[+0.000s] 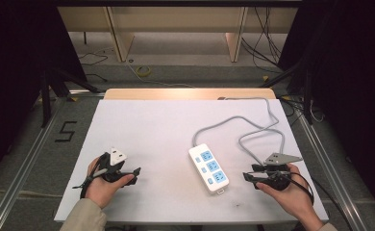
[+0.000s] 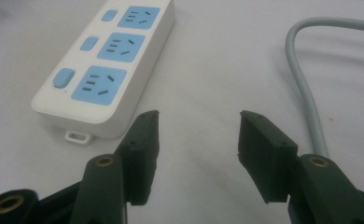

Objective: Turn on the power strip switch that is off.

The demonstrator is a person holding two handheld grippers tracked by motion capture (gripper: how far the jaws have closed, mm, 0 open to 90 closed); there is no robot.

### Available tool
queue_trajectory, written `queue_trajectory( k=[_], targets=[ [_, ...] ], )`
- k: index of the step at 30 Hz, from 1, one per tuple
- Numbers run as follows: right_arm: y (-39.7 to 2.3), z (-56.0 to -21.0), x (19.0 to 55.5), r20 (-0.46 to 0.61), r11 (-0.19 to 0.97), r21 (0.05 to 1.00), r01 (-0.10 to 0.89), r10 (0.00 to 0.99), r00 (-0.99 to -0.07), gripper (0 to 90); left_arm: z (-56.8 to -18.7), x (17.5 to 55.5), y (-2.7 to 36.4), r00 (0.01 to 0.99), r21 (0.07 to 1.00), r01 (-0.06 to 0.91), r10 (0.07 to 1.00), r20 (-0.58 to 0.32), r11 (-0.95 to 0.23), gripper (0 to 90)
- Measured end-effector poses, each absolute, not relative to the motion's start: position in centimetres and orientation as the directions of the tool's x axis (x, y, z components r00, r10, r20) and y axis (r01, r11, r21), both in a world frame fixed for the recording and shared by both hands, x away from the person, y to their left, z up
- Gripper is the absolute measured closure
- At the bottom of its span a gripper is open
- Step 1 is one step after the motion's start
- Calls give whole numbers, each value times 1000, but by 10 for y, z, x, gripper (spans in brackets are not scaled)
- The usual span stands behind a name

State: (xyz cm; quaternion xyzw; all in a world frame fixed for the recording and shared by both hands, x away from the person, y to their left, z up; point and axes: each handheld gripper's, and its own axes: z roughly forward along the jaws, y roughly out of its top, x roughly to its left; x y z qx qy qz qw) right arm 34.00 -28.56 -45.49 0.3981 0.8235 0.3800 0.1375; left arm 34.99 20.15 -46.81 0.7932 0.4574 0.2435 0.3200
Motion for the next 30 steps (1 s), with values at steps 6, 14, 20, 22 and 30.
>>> queue_trajectory(
  k=[6, 14, 20, 22, 30],
  targets=[
    [-285, -450, 340, 67, 409, 720, 561, 763, -642, 612, -469, 350, 202, 466, 722, 573, 879, 101, -387, 188],
    [-283, -439, 344, 57, 422, 687, 591, 780, -623, 826, -467, 349, 202, 462, 727, 572, 881, 99, -381, 197],
    [-281, -434, 346, 42, 439, 672, 596, 781, -623, 900, -467, 350, 201, 466, 723, 571, 879, 104, -389, 199],
    [-280, -433, 347, 42, 440, 671, 597, 781, -623, 900, -467, 350, 201, 467, 723, 571, 878, 104, -389, 199],
    [-274, -428, 351, 39, 442, 667, 599, 783, -621, 900, -467, 350, 202, 459, 731, 569, 883, 97, -376, 204]
  ],
)
